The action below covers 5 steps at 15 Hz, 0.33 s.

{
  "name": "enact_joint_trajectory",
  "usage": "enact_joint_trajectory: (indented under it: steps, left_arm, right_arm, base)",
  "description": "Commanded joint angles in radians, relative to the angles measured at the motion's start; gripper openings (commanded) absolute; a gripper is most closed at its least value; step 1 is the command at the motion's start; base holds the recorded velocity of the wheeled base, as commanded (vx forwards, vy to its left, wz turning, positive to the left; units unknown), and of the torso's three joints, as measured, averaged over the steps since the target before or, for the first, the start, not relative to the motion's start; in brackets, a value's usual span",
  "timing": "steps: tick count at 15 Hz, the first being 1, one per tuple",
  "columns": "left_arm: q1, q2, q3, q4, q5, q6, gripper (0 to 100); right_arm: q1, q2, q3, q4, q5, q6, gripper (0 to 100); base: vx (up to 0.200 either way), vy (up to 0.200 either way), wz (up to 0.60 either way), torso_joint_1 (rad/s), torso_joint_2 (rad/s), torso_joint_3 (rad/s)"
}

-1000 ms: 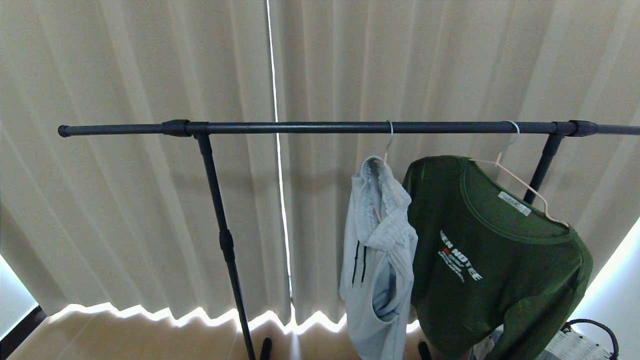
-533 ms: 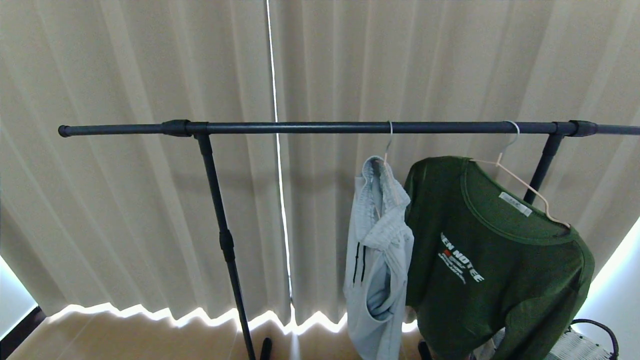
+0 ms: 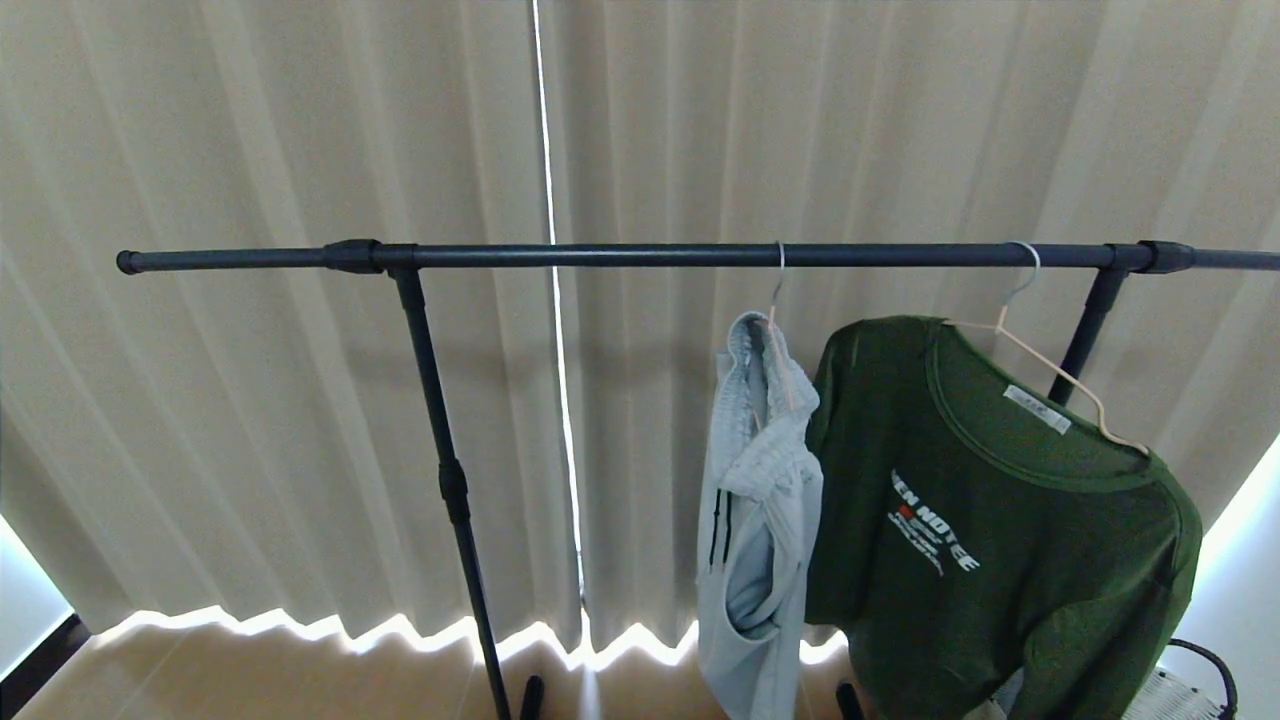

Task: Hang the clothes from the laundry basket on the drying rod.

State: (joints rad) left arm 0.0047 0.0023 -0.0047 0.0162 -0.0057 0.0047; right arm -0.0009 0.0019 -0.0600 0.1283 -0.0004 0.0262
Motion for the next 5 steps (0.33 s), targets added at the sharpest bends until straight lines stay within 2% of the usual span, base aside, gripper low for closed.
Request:
enact_joint_trajectory:
  steps: [1, 5]
  left_arm:
    - [0.000, 0.001, 0.000, 0.001, 0.000, 0.000, 100]
    - [0.000, 0.001, 0.000, -0.001, 0.000, 0.000, 100]
  right_arm:
    - [-0.001, 0.001, 0.000, 0.001, -0.001, 0.001, 100]
    - [-0.001, 0.001, -0.001, 0.001, -0.003, 0.008, 100]
  base:
    - [0.000, 0.000, 0.00, 0.000, 0.00, 0.000]
    - [0.000, 0.000, 0.00, 0.000, 0.00, 0.000]
